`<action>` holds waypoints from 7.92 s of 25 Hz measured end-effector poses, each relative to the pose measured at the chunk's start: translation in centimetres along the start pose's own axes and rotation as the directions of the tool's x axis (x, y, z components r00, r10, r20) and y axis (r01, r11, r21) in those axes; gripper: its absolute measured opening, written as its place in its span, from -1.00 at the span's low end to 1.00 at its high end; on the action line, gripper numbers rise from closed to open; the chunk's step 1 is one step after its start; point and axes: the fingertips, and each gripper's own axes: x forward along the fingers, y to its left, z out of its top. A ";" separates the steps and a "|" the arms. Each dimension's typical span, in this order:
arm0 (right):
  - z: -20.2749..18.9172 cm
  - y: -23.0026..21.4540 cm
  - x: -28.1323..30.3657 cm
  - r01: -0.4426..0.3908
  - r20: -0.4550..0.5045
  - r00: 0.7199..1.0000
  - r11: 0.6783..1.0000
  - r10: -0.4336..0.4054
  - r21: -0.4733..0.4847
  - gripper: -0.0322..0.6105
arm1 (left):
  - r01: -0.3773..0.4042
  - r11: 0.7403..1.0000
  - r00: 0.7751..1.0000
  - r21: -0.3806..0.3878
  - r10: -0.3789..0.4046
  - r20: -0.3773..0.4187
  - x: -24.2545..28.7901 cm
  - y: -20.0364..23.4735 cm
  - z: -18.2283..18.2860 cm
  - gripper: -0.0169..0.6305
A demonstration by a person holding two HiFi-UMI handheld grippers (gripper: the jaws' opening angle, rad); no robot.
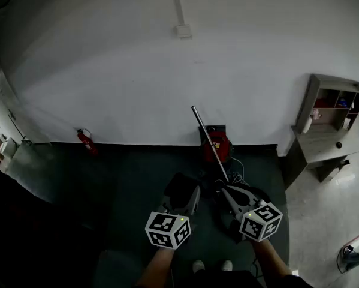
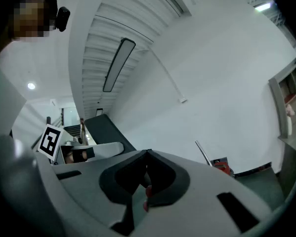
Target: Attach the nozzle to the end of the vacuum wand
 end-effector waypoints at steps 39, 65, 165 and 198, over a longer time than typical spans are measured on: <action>-4.9 1.5 3.9 0.074 -0.024 0.997 0.993 -0.072 0.088 -0.84 | -0.002 0.998 0.998 -0.064 -0.002 -0.059 -3.6 8.6 -4.1 -0.69; -1.6 -13.1 13.2 0.052 -0.058 0.997 0.984 -0.042 0.171 -0.84 | -0.040 0.997 0.991 -0.064 0.031 -0.132 13.0 14.2 -3.2 -0.69; -3.6 -45.1 51.7 0.094 -0.331 0.932 0.980 -0.148 -0.173 -0.83 | -0.112 0.986 0.977 -0.126 0.086 -0.195 51.4 45.0 1.2 -0.69; -15.1 -53.6 61.7 -0.020 -0.547 0.829 0.973 -0.113 -0.231 -0.38 | -0.160 0.979 0.965 -0.123 0.130 -0.227 57.6 50.6 -0.5 -0.69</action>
